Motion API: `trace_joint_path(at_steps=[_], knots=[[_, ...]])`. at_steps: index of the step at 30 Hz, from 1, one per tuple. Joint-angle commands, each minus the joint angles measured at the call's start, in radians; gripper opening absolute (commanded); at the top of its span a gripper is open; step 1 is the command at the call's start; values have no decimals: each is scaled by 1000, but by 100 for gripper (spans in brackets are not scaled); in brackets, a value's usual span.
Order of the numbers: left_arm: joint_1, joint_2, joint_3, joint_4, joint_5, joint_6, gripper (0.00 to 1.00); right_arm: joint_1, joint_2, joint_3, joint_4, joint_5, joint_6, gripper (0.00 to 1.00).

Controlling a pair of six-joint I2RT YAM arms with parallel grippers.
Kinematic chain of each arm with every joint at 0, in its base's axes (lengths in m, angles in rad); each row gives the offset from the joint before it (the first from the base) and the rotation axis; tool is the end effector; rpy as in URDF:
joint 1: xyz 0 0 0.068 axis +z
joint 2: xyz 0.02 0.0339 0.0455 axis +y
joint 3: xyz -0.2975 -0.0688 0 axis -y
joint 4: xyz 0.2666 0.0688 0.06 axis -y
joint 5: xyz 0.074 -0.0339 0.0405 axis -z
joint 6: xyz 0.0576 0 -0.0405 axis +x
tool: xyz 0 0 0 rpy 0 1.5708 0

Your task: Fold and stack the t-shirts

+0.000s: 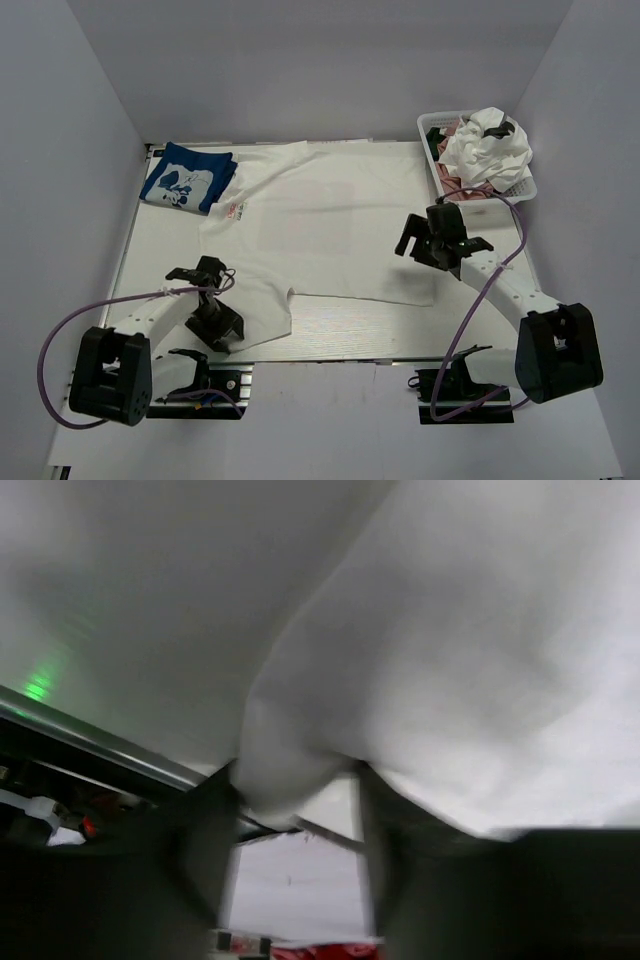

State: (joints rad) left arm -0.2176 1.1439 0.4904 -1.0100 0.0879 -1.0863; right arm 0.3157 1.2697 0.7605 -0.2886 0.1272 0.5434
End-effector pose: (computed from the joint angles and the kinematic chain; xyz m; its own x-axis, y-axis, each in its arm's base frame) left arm 0.1286 -0.0336 0.1390 -0.6361 -0.7621 0.1205 -0.7639 0.6441 0.0412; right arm 0.2735 0.0817 0.2262 -0.6981 0.3115 -0.6446 0.1603 0.9455 0.2833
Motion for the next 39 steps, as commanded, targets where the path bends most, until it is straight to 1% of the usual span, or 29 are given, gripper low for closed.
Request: trace_joint_path(at_steps=[1,3,4,5,7,8,9,11,13,14,16,18,20,22,24,25,26,28,29,30,32,33,34,35,36,39], knots=[[-2,58,74,45,-163,-23,51,-3,-16,-18,-36,0,7,90],[-2,82,85,82,-163,-14,40,-1,-41,-33,-73,9,7,90],[-2,91,85,94,-154,-3,10,-3,-56,-74,-93,9,7,90],[-2,106,85,103,-145,9,0,-1,-81,-88,-112,12,7,90],[-2,115,85,114,-82,40,0,2,-170,-145,-190,0,29,90],[-2,116,85,114,-82,40,0,2,-170,-157,-190,0,38,90],[-2,103,73,114,-70,51,0,0,-241,-182,-249,-50,38,90],[-2,50,62,105,-47,60,0,0,-288,-237,-247,-80,64,90],[-2,5,33,94,-37,69,0,2,-297,-259,-254,-116,84,90],[-2,-40,33,85,-27,69,0,2,-296,-263,-271,-113,89,90],[-2,-76,22,73,-8,81,0,2,-280,-271,-282,-74,101,90],[-2,-105,11,73,25,100,0,-3,-256,-274,-258,-49,107,90],[-2,-121,11,73,38,109,0,-1,-204,-271,-236,-54,115,90],[-2,-131,11,56,38,109,0,-1,-176,-268,-204,-43,122,86],[-2,-131,11,56,71,118,0,-1,-138,-279,-155,-37,135,65],[-2,-131,11,47,72,127,0,-1,-126,-282,-130,-38,138,54],[-2,-131,11,47,82,138,0,-4,-116,-280,-118,-46,136,34],[-2,-141,11,22,98,156,0,-7,-104,-276,-124,-20,147,17],[-2,-141,11,22,117,169,0,-7,-108,-270,-139,18,153,0],[-2,-141,11,-5,151,169,0,-9,-122,-262,-196,61,171,0],[-2,-153,11,-35,199,204,0,-17,-160,-262,-222,93,170,0],[-2,-182,11,-53,217,204,0,-26,-176,-268,-263,106,177,0],[-11,-196,1,-64,246,239,0,-26,-208,-271,-280,112,178,0],[-11,-211,-9,-79,301,249,0,-30,-239,-267,-297,114,179,0],[-11,-226,-9,-91,326,258,0,-32,-263,-262,-360,114,181,0],[-11,-288,-21,-139,387,288,0,-29,-318,-248,-412,59,193,0]])
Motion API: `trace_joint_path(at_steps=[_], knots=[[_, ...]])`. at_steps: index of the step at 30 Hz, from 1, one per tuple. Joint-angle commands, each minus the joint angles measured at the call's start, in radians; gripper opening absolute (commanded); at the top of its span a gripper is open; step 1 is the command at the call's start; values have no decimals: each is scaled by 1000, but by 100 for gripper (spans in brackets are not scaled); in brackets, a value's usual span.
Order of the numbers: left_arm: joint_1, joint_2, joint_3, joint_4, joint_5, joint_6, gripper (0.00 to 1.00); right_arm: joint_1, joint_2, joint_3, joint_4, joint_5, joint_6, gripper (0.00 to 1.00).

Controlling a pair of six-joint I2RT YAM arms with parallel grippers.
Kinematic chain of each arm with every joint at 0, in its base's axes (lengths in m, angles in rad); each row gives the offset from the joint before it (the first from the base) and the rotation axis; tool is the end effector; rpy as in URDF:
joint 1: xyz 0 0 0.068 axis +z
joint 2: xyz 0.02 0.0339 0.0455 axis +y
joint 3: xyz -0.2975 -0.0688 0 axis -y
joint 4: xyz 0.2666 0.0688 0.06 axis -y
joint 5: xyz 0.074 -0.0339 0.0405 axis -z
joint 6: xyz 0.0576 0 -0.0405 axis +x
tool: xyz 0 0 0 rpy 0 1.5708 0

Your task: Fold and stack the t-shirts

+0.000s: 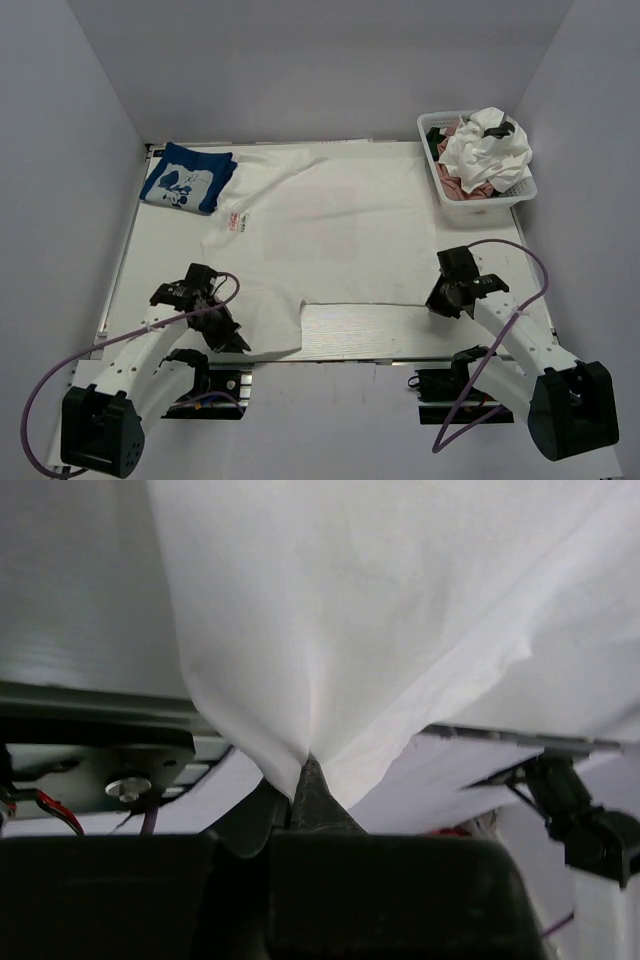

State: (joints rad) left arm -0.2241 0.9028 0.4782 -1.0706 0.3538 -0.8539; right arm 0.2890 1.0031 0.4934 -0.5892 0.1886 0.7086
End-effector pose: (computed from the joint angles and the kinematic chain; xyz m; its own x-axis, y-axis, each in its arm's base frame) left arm 0.1058 -0.0446 0.1642 -0.8152 -0.5395 0.2108 -0.5792 0.7642 -0.2839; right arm 0.1769 0.0413 0.1703 -0.7773 0.4358 -0.4538 0.4051 0.8985 0.1690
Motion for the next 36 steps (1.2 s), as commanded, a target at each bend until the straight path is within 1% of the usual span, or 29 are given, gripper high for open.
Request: trace_joint_path(at_steps=[1,3,4,6,9,10,12,13,14,16,17,19,20,21,23,24,25,27,28,29,30,33,34,36], knots=[[-4,-77,3,-95,122,56,0,-5,-55,22,-124,-21,43,0],[-4,-97,55,-123,111,65,0,-4,-55,37,-169,-6,48,0],[-4,-107,89,-112,78,65,0,-2,-57,46,-169,-2,45,0],[-4,-107,121,-80,62,65,0,-1,-49,62,-130,-14,37,0],[-4,-62,175,42,42,65,0,2,-15,100,-67,-55,-1,0],[-4,-35,186,128,42,65,0,2,-8,112,-42,-58,-11,0],[-4,-2,186,225,54,65,0,-1,26,145,-17,-67,-31,0],[-4,43,210,266,54,65,0,1,51,155,-12,-67,-32,0],[-4,70,238,341,54,65,0,-1,74,196,9,-58,-44,0],[-4,126,266,403,54,65,0,-2,97,230,22,-57,-50,0],[-4,183,278,453,54,75,0,-5,135,249,47,-52,-69,0],[5,247,331,498,42,85,0,-2,164,299,51,-29,-69,0],[5,280,352,515,42,95,0,-5,207,313,63,-29,-72,0],[17,350,374,549,54,95,0,-7,219,359,63,-28,-69,0],[17,422,465,563,41,104,0,-7,259,384,84,-21,-81,0],[17,458,537,549,10,104,0,-7,275,428,74,-21,-86,0],[17,522,569,529,10,113,0,-5,299,445,42,-9,-89,0],[17,568,632,477,1,140,0,-7,327,464,-17,11,-90,0],[17,580,632,468,1,150,0,-8,331,449,-46,23,-90,1],[17,581,632,468,13,150,0,-11,325,424,-75,50,-83,22],[17,581,613,477,13,150,0,-17,316,410,-89,57,-81,34],[17,549,574,497,13,150,0,-31,275,338,-146,101,-72,60],[17,539,565,511,13,150,0,-37,270,292,-155,110,-66,60],[17,527,556,511,13,150,0,-51,252,263,-162,114,-64,63]])
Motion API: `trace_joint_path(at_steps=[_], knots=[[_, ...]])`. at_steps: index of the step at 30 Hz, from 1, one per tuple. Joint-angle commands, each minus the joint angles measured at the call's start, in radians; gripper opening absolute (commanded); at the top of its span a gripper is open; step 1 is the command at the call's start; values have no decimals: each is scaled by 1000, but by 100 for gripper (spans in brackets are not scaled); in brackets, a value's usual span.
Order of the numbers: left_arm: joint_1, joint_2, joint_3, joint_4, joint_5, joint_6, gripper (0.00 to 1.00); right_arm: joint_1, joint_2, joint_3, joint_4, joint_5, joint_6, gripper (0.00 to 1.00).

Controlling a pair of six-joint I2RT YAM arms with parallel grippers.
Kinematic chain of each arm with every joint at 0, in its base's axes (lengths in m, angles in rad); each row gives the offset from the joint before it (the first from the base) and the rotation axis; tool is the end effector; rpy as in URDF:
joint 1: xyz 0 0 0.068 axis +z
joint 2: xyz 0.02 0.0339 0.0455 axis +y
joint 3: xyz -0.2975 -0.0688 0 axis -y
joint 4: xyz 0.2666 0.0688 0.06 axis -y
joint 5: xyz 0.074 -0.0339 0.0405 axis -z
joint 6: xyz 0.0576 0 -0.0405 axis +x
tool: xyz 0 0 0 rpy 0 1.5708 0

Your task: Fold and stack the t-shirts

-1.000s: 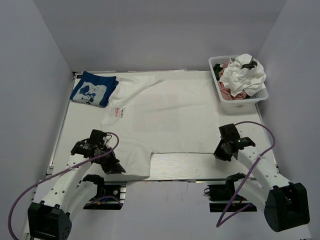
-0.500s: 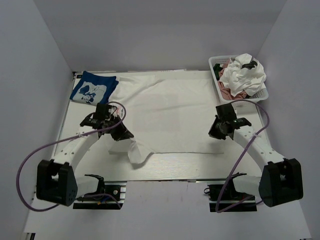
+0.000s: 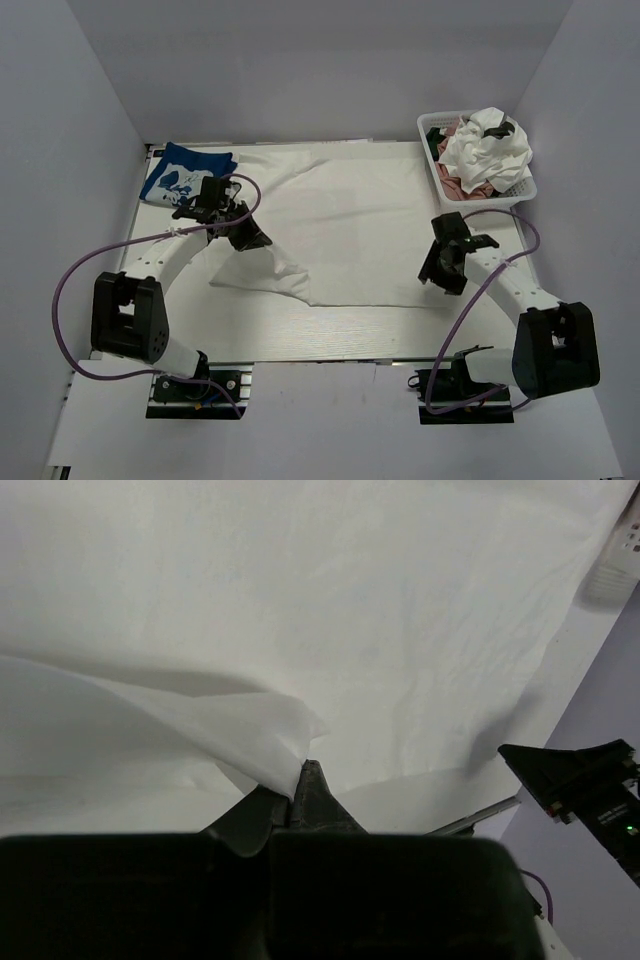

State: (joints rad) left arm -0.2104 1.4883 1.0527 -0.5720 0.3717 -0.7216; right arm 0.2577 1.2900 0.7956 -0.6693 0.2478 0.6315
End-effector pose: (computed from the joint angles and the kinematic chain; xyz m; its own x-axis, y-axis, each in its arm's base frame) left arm 0.3190 -0.0895 0.2439 -0.8746 -0.4426 -0.1979 -0.2578 0.7703 -0.5832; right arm 0.2474 0.0506 0.2064 -0.8071 0.3791 -0.4525 0.4006 0.9148 0.0520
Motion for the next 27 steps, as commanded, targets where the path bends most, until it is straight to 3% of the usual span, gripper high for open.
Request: trace_joint_path(at_steps=[1,9,11,15,20,27], knots=[[3,-59,-19,12,-5,17,0,-28,-40,-77,-73,48,11,63],[-6,-68,-10,3,-24,17,0,-61,5,-156,20,-27,-3,63],[-6,-77,-20,3,-24,17,0,-72,20,-176,60,-28,-7,59],[-6,-88,-20,3,-24,17,0,-87,60,-183,128,-22,-13,41],[5,-109,-20,3,-34,17,0,-97,42,-165,148,-27,-46,0],[5,-131,12,4,-53,8,0,-100,-64,-106,114,-28,-87,0]])
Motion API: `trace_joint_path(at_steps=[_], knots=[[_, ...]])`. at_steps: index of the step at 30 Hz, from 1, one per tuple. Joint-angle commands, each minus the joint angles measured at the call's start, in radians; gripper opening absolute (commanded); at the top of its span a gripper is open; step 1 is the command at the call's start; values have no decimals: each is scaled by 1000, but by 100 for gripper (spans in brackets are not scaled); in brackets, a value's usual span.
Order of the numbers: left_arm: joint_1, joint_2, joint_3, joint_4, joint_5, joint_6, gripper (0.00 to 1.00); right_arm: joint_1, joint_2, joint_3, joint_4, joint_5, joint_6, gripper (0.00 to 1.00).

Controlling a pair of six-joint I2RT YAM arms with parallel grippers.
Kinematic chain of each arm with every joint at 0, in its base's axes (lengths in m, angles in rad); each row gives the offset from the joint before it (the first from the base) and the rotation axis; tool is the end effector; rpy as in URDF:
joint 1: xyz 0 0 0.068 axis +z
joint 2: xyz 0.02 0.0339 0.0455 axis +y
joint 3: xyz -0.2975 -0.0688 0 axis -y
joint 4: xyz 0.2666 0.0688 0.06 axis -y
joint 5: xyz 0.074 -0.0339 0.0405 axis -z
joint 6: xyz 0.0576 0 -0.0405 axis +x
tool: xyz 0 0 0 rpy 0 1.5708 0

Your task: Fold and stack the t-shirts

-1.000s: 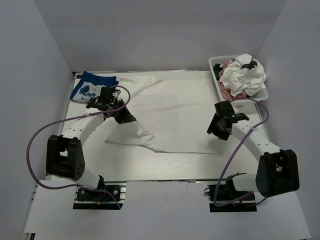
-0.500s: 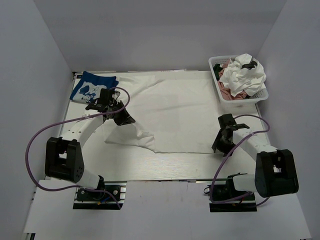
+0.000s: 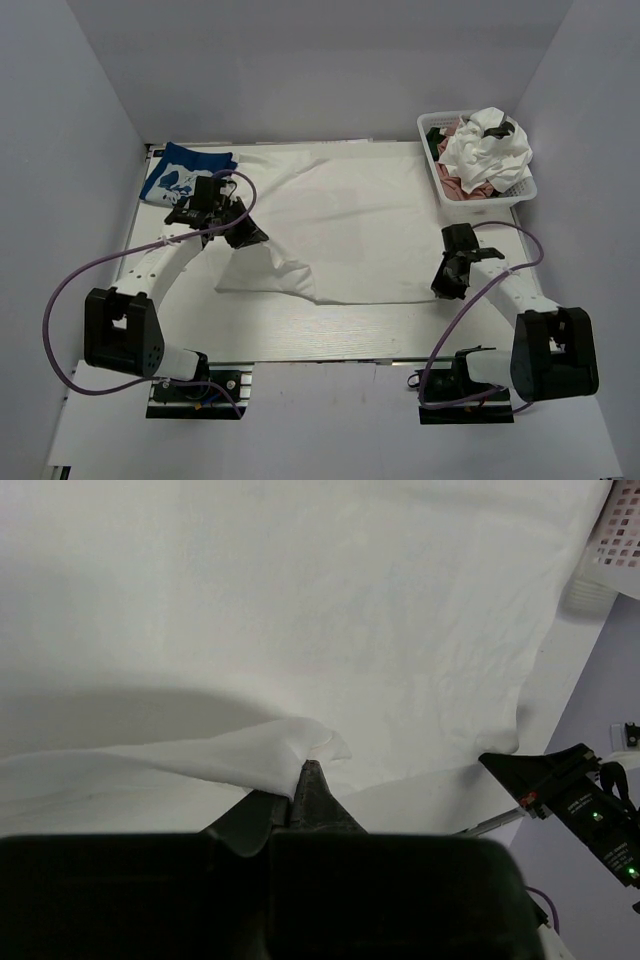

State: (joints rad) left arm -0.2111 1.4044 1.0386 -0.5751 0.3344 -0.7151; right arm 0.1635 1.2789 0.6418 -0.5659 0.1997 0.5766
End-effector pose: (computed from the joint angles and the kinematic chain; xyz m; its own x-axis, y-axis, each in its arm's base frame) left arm 0.3058 -0.0849 0.2638 -0.8503 -0.4512 -0.2709 -0.2259 0.7778 -0.5865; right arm 0.2301 0.0264 0.1663 -0.8204 0.4062 -0.4023 0.4272 0.9032 0.0408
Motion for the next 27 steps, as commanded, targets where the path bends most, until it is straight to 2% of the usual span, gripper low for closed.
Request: trace_joint_path(at_steps=[1,8,15,22,27], knots=[[6,-32,44,8,-15,2,0,-5,-58,56,9,18,-38,0],[6,50,158,27,-86,-7,0,-22,5,220,33,-12,-40,0],[42,225,373,18,-201,-6,0,-54,180,426,41,-32,-53,0],[81,369,448,196,-248,38,0,-67,362,608,27,-14,-84,0],[104,461,480,259,-271,60,0,-73,512,728,31,10,-127,0]])
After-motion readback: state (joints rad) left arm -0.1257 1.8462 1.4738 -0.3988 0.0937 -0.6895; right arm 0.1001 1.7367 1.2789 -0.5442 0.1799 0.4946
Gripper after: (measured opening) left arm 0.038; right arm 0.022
